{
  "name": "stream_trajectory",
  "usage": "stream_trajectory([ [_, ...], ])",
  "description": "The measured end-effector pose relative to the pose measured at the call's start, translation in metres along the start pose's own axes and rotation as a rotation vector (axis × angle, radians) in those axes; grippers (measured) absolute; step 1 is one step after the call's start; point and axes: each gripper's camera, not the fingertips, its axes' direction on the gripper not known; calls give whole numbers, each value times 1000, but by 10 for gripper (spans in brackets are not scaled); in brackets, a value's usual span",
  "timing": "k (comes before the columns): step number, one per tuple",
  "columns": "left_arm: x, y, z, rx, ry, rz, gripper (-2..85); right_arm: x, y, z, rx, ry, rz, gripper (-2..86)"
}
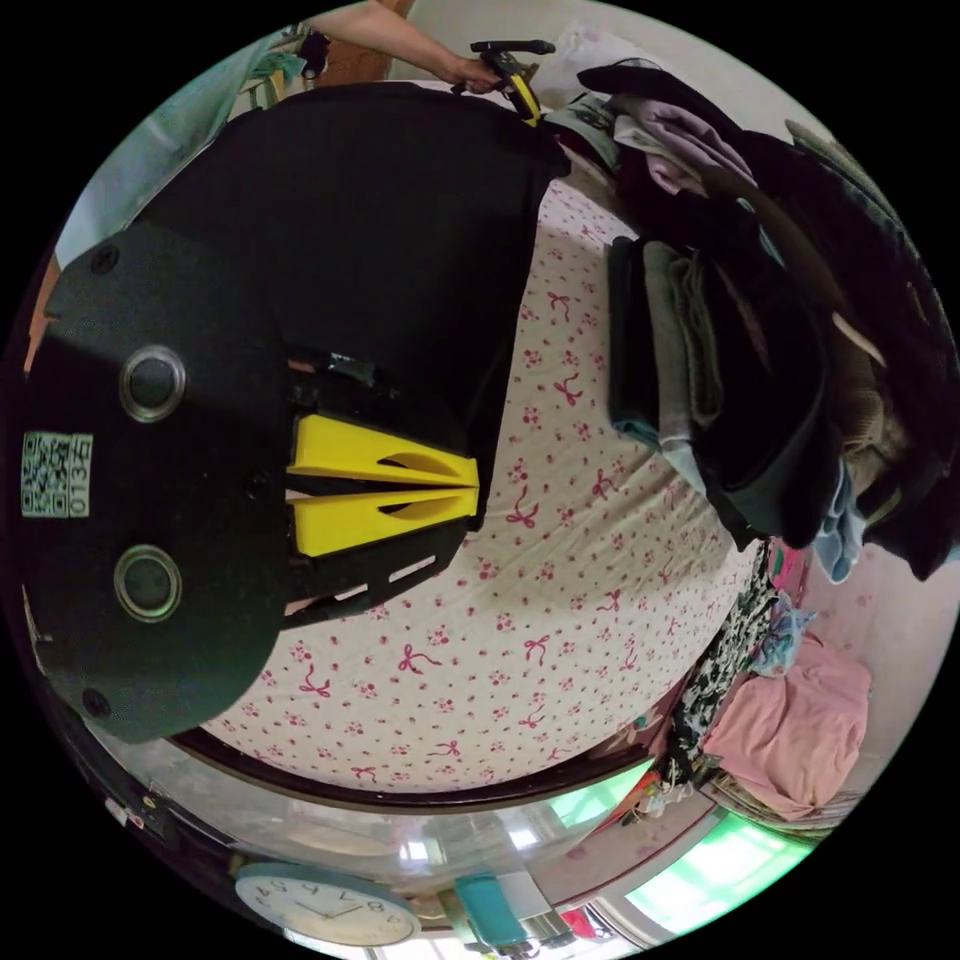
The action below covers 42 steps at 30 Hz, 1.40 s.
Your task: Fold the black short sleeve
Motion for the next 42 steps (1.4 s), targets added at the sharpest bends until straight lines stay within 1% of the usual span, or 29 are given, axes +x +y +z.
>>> stream_trajectory([
  [2, -9, 3, 1, 27, 24, -36, -3, 2, -1, 8, -51, 11, -6, 0],
  [4, -14, 2, 1, 15, 23, -51, -2, 8, 2, 6, -26, 12, 12, 0],
  [7, -17, 2, -3, -5, 12, -50, -2, 16, 6, 4, -54, -12, 37, 0],
  [9, -19, 7, -13, 21, -6, -47, -2, 19, 15, -6, -10, -2, 23, 0],
  [12, -24, 18, -29, 60, 21, -33, -1, 32, 32, -21, 43, -14, 44, 2],
  [15, -24, 27, -41, 67, 31, 40, 3, 48, 49, -30, 58, -34, 65, 9],
  [17, -21, 28, -47, 54, 59, 109, 14, 55, 57, -31, 43, -33, 63, 18],
  [19, -21, 26, -49, 48, 81, 134, 29, 58, 64, -31, 39, -56, 54, 29],
  [22, -22, 21, -45, 10, 88, 144, 57, 54, 69, -31, 44, -104, 39, 47],
  [28, -29, 26, -43, -22, 88, 134, 63, 38, 79, -32, 23, -118, -2, 50],
  [31, -37, 49, -51, -27, 70, 95, 60, 32, 100, -51, 90, -139, 7, 25],
  [33, -41, 69, -56, -52, 67, 78, 60, 21, 131, -72, 166, -131, 3, 12],
  [35, -46, 105, -66, -74, 74, 40, 63, 11, 161, -84, 178, -143, -1, 8],
  [37, -48, 135, -77, -92, 90, 7, 67, -1, 197, -92, 160, -154, -1, 7],
  [39, -47, 168, -89, -117, 130, -5, 71, -19, 250, -99, 88, -135, -25, 10],
  [42, -37, 227, -109, -193, 96, 20, 76, -38, 318, -106, -8, -172, -5, 12],
])
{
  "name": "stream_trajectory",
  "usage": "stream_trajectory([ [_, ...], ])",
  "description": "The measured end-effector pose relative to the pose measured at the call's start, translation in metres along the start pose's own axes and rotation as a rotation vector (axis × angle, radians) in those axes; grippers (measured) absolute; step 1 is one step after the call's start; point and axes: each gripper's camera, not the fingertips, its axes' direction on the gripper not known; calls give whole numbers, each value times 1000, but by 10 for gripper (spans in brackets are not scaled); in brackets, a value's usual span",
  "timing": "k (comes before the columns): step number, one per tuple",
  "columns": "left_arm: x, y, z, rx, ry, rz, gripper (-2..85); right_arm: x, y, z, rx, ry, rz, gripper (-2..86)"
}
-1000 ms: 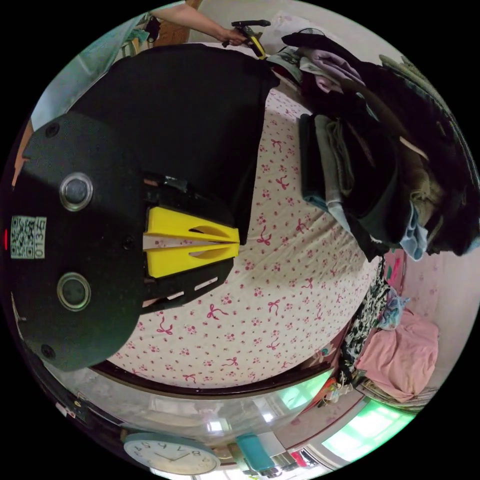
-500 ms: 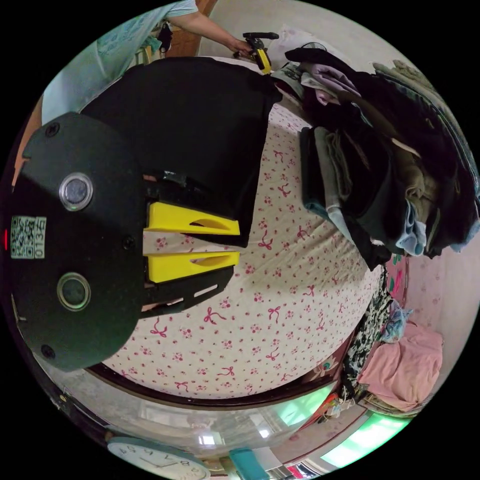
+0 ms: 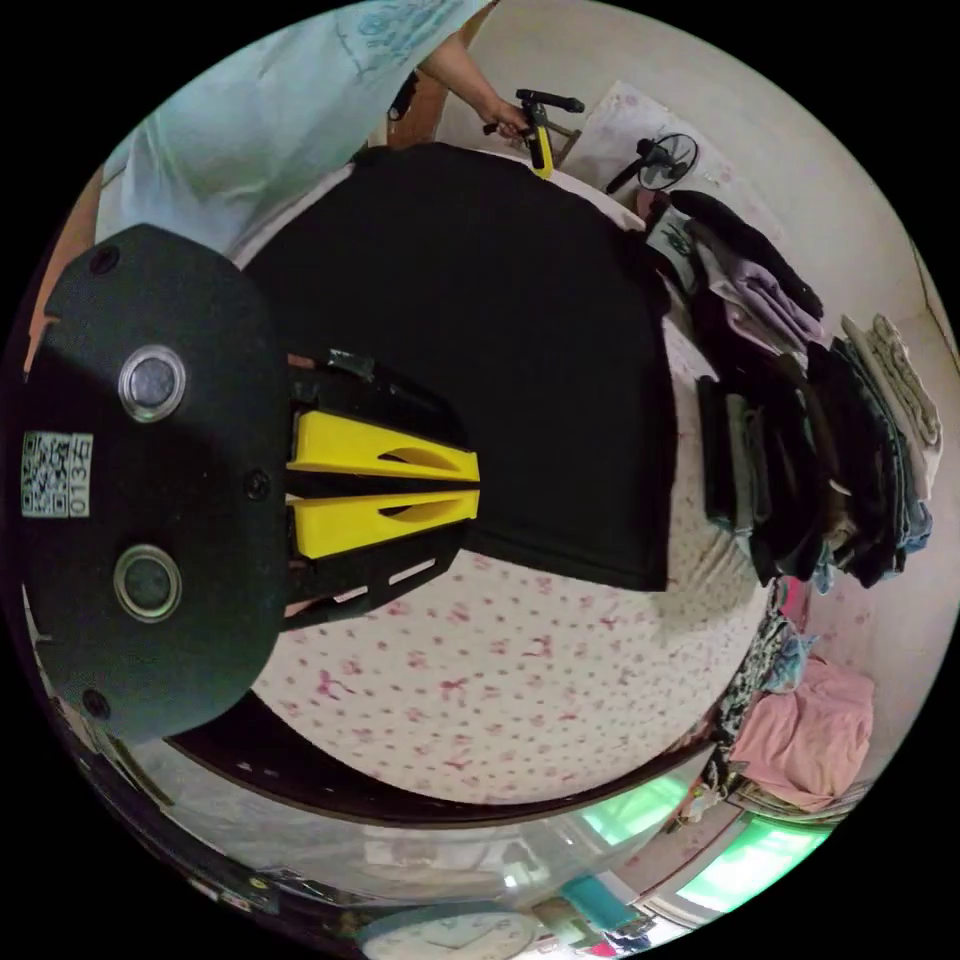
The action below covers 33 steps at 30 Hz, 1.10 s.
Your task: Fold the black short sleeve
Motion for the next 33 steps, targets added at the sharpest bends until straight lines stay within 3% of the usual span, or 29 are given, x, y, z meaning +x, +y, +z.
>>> stream_trajectory([
  [7, 16, 130, -21, -43, 16, -182, 79, -49, 123, -12, -105, 3, 64, 13],
  [11, 21, 156, -14, -51, -74, -184, 45, -68, 166, -4, -190, 37, 60, 9],
  [16, 12, 185, -37, -1, -45, -195, 56, -71, 197, -25, -120, 53, 91, 25],
  [24, 22, 260, -18, -30, 355, -316, 135, -77, 267, -43, -61, 6, 187, 89],
  [33, 96, 273, -12, -133, 290, -28, 140, -92, 310, -53, -108, 80, 138, 98],
])
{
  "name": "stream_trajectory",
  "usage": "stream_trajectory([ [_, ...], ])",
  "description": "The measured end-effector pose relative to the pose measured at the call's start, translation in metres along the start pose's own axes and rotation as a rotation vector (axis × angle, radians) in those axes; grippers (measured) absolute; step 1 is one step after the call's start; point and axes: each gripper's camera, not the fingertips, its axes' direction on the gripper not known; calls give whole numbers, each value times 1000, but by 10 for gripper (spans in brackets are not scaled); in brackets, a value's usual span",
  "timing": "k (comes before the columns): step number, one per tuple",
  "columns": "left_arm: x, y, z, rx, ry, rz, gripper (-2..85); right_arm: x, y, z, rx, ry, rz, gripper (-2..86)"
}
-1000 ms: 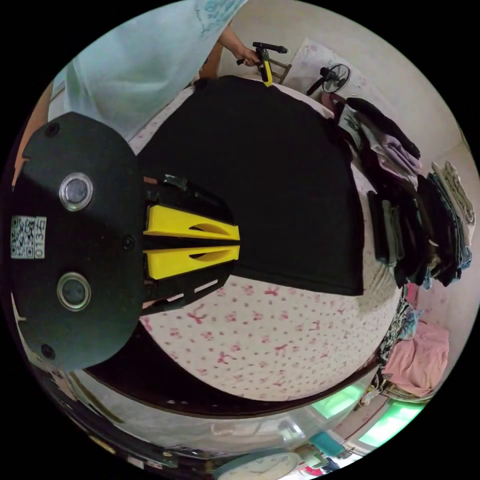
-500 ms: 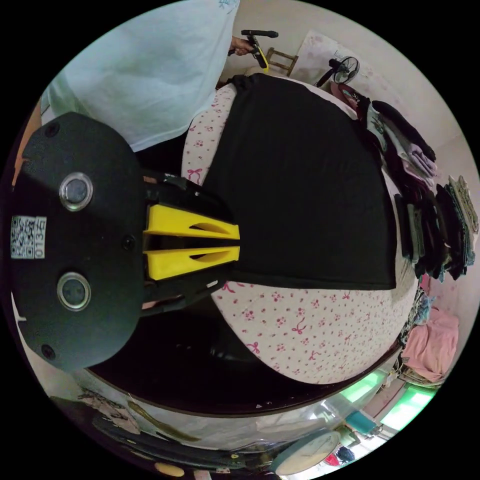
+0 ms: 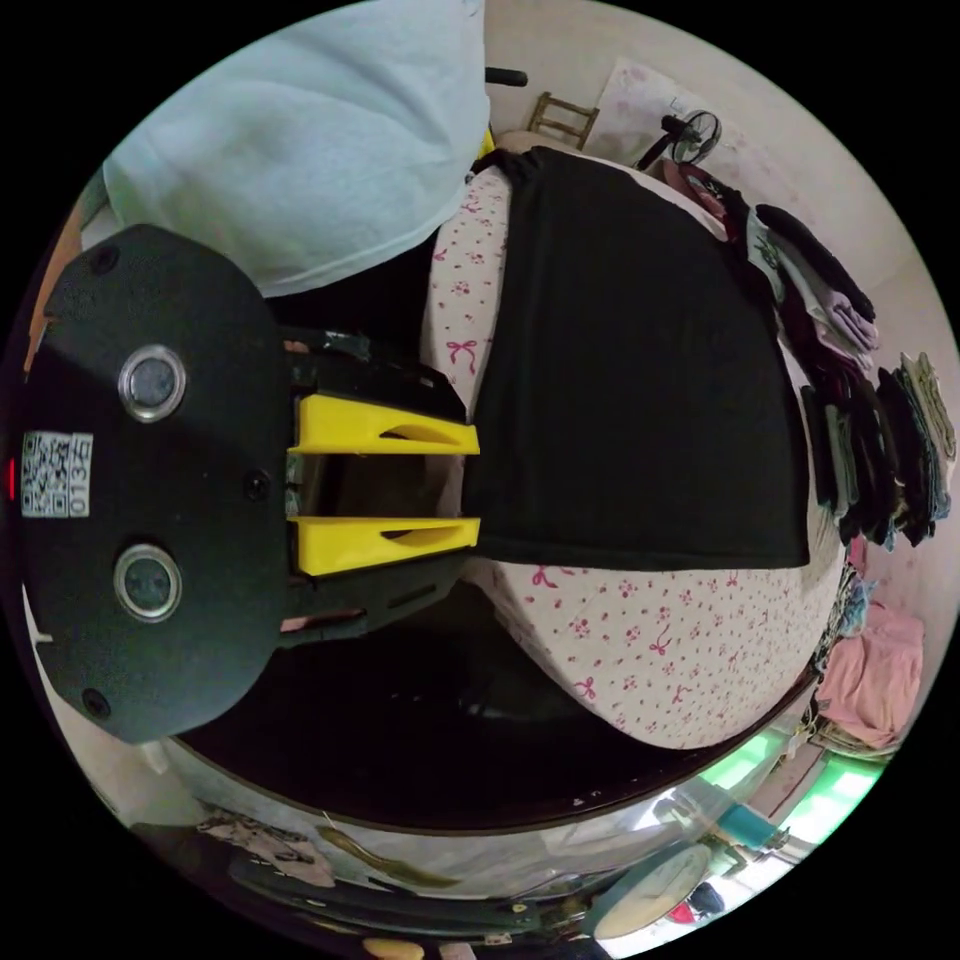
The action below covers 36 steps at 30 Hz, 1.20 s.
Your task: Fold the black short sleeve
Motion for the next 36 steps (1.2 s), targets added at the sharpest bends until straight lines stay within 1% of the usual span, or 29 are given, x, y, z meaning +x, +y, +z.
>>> stream_trajectory([
  [4, 17, -4, 12, -36, -56, 47, 137, 12, 17, -3, 39, -15, 107, 108],
  [6, 22, -5, 13, -35, -79, 54, 132, 24, 28, -5, 61, -52, 177, 120],
  [9, 28, -8, 11, -17, -108, 53, 115, 32, 38, -8, 72, -78, 219, 127],
  [12, 35, -13, 13, -21, -117, 54, 94, 38, 42, -4, 79, -143, 247, 122],
  [14, 43, -13, 15, -24, -140, 56, 57, 38, 41, 0, 65, -178, 242, 111],
  [16, 47, -14, 15, -21, -143, 44, 24, 35, 40, 1, 58, -172, 227, 88],
  [18, 50, -14, 13, -17, -135, 33, 15, 29, 40, -6, 84, -144, 206, 49],
  [20, 56, -11, 6, -8, -164, 19, 8, 26, 40, -13, 95, -108, 203, 34],
  [27, 76, -13, -46, 80, -248, 13, 3, 10, 27, -45, 170, -8, 139, 17],
  [29, 89, -29, -72, 119, -327, 79, 2, 6, 18, -53, 198, 11, 123, 17],
  [32, 97, -70, -101, 157, -382, 155, 2, 1, -6, -63, 223, 34, 77, 16],
  [36, 95, -142, -110, 105, -418, 243, 3, 4, -59, -62, 189, 56, 62, 15],
])
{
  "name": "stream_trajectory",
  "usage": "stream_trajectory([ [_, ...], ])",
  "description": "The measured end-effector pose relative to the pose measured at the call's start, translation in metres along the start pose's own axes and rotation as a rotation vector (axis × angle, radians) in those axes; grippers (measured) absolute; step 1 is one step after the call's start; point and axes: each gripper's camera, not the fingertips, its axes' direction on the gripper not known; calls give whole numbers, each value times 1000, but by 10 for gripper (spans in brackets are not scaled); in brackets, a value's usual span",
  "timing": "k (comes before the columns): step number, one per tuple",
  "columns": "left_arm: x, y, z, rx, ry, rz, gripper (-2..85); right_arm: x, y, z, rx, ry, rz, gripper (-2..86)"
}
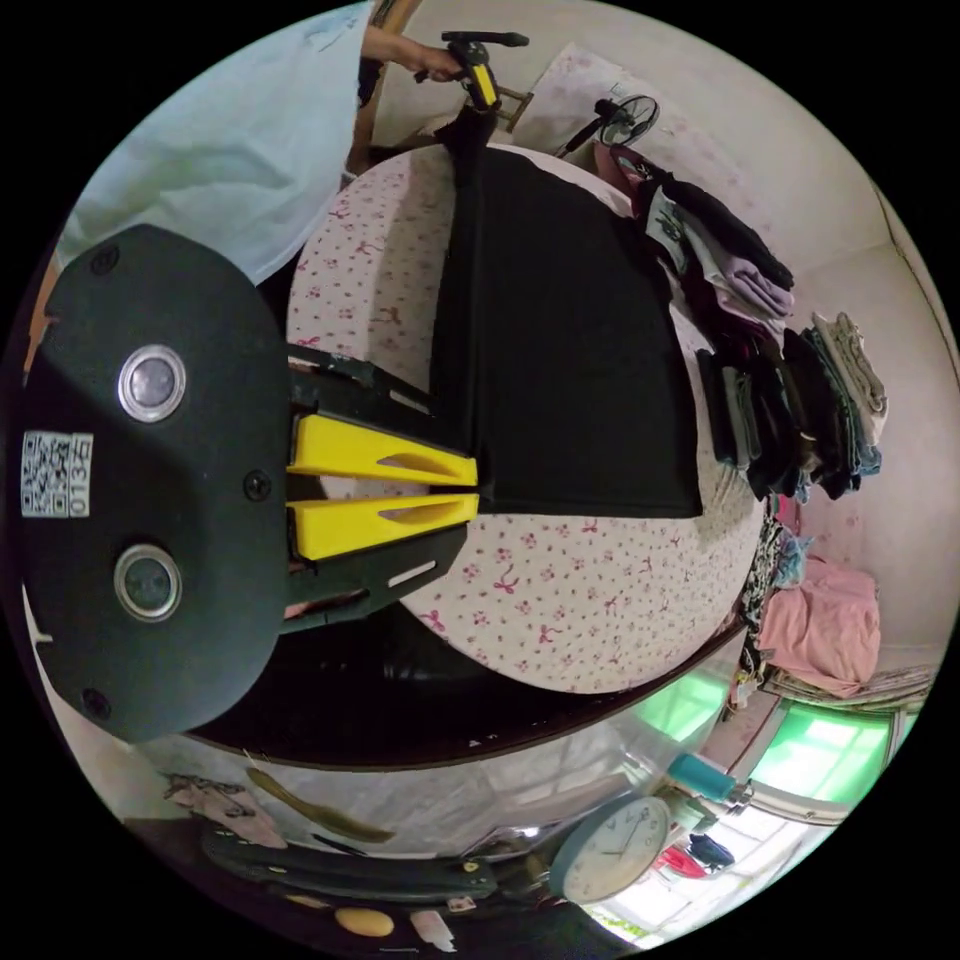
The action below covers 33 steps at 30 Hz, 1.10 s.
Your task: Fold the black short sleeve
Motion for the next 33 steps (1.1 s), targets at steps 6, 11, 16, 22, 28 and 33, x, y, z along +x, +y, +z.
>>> stream_trajectory([
  [6, -22, -106, 45, -152, -31, 160, 3, 2, -75, 46, -148, 6, -5, 17],
  [11, -42, -161, 83, -246, 0, 153, 4, 5, -116, 81, -251, -11, 32, 23],
  [16, -63, -170, 108, -287, 62, 42, 6, 11, -140, 94, -221, -30, 110, 41],
  [22, -99, -146, 93, -215, 69, -157, 18, 16, -150, 80, -117, 8, 115, 51],
  [28, -110, -96, 79, -177, 148, -256, 59, 2, -153, 93, -131, -4, 13, 53],
  [33, -101, -81, 82, -193, 164, -268, 76, -18, -175, 119, -182, 21, -25, 57],
])
